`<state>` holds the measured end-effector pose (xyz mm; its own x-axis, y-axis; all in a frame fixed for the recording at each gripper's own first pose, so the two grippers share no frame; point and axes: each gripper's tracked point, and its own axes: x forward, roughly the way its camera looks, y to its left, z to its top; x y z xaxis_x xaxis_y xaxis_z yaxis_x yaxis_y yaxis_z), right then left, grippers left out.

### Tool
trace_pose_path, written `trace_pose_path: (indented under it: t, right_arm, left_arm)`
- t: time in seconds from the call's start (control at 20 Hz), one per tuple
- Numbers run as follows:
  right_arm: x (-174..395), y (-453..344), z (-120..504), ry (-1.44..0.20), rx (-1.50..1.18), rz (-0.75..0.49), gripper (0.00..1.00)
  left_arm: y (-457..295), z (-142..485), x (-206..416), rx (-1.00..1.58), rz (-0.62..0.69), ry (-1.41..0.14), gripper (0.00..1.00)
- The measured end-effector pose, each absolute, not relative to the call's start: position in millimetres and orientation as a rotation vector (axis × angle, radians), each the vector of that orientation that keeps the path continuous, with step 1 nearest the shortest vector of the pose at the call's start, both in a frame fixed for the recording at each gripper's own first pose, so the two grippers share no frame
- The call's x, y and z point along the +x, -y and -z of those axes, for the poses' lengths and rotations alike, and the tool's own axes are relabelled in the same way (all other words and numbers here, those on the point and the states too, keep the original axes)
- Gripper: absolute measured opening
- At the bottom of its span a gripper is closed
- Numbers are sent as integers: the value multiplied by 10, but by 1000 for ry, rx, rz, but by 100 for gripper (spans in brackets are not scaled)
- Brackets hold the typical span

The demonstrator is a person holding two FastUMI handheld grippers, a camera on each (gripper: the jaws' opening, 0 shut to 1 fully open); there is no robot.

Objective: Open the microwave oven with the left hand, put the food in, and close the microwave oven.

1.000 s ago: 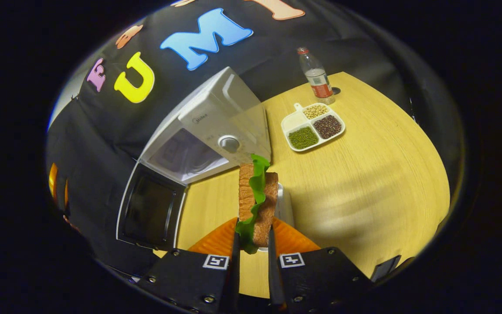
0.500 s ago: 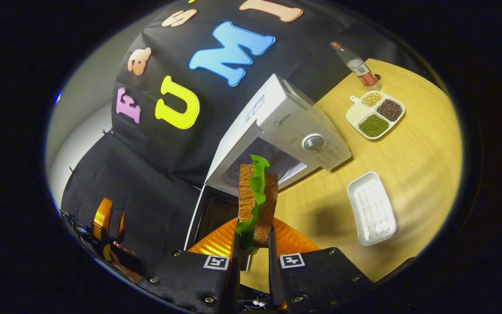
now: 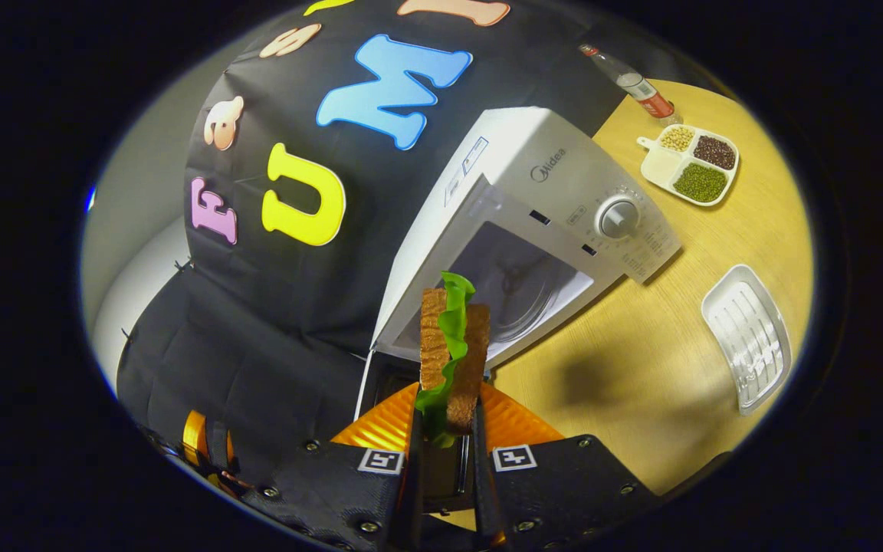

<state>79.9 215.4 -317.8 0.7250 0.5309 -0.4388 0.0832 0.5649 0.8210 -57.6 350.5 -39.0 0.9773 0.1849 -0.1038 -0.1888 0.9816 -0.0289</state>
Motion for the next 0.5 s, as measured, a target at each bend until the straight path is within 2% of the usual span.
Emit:
trace_pose_path:
  t: [0.2,0.25,0.45,0.5]
  right_arm:
    - [1245,-2312,3520,-713,1052,-173,28]
    - [1357,-2349,3603,-704,1076,-138,28]
    - [1751,-2472,3883,-627,1154,-3,28]
    - [1844,-2499,3959,-598,1172,34,28]
  left_arm:
    - [-3806,388,-701,-11,-213,-108,89]
    - [-3873,389,-736,-5,-216,-114,93]
    - [-4134,415,-806,-8,-238,-123,89]
    - [-4176,420,-814,-12,-238,-126,93]
